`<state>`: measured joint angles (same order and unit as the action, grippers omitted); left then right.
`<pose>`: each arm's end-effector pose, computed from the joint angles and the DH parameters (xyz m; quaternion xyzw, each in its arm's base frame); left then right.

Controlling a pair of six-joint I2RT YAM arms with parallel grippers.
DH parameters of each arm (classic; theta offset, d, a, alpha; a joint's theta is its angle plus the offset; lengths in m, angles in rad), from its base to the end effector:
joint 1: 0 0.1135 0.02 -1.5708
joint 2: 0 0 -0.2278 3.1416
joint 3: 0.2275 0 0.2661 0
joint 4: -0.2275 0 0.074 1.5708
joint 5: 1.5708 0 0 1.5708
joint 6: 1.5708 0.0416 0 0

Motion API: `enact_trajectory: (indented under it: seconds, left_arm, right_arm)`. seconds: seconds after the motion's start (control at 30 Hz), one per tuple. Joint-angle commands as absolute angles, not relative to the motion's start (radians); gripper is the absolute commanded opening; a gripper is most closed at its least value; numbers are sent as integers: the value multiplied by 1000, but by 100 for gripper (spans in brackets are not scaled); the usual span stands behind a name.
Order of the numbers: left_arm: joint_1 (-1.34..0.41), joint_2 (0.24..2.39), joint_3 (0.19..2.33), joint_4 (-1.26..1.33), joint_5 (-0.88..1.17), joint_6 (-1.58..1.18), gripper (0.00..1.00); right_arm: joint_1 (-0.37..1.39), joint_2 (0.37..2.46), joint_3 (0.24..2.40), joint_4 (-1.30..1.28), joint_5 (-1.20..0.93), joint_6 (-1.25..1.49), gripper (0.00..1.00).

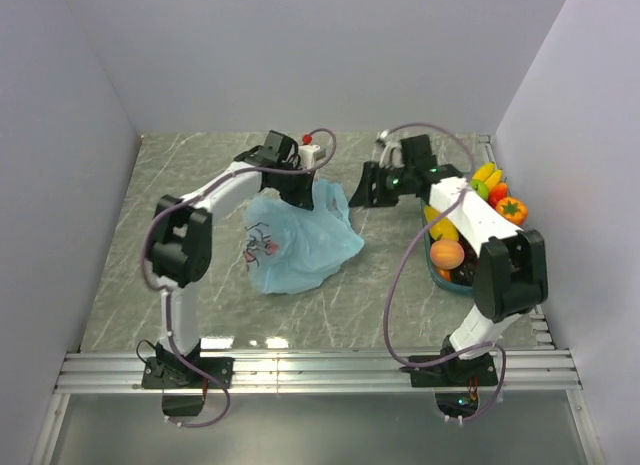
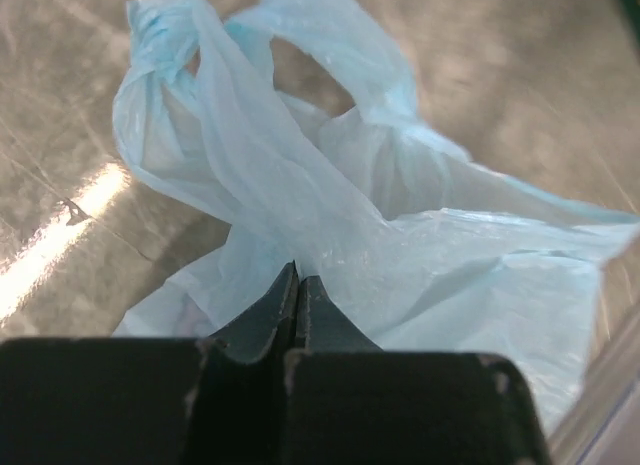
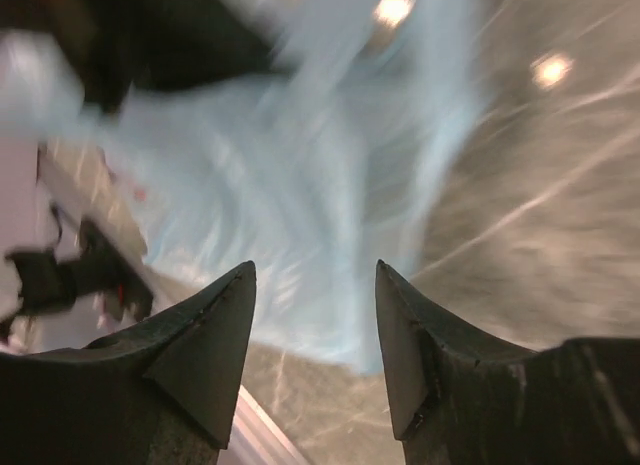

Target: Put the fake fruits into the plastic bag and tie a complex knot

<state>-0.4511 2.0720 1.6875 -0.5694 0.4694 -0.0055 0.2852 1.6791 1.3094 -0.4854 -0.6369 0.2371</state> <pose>0.4027 -0.2160 0.1811 0.2736 0.8882 -0.2827 0.2374 0.3563 0.1302 0.2212 -0.1310 0.8867 0.3692 0.2457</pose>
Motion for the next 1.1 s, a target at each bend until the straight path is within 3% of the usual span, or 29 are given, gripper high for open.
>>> enact_trajectory:
  seconds: [0.0,0.1,0.4,0.57,0.67,0.77,0.87,0.9,0.93,1.07]
  left_arm:
    - [-454,1837,1585,-451,616,152,0]
    - [-454,1712,1468,-381,663,242,0]
    - [-457,1600,1413,-390,753,393,0]
    - [-456,1523,1370,-333,869,439,0]
    - [-456,1462,1330,-266,906,428,0]
    - [-454,1404,1324,-300,916,483,0]
    - [-437,1335,1324,-362,911,573,0]
    - [-433,1315,1324,-409,907,606,0]
    - [-431,1274,1322,-431,901,659,0]
    - [-420,1154,1258,-498,862,785,0]
  right_arm:
    - [213,1614,1368,-437,-520,250,61]
    - [218,1650,1434,-451,-489,268,67]
    - [296,1678,1390,-293,-799,433,73]
    - [360,1686,1359,-301,-714,379,73]
    - [356,1742,1380,-337,-557,344,66]
    - [333,1763,1388,-339,-440,330,51]
    - [307,1755,1394,-324,-396,327,25]
    - [282,1753,1403,-327,-391,325,8]
    - [270,1755,1422,-334,-388,324,1]
    - [187,1740,1454,-322,-364,339,0]
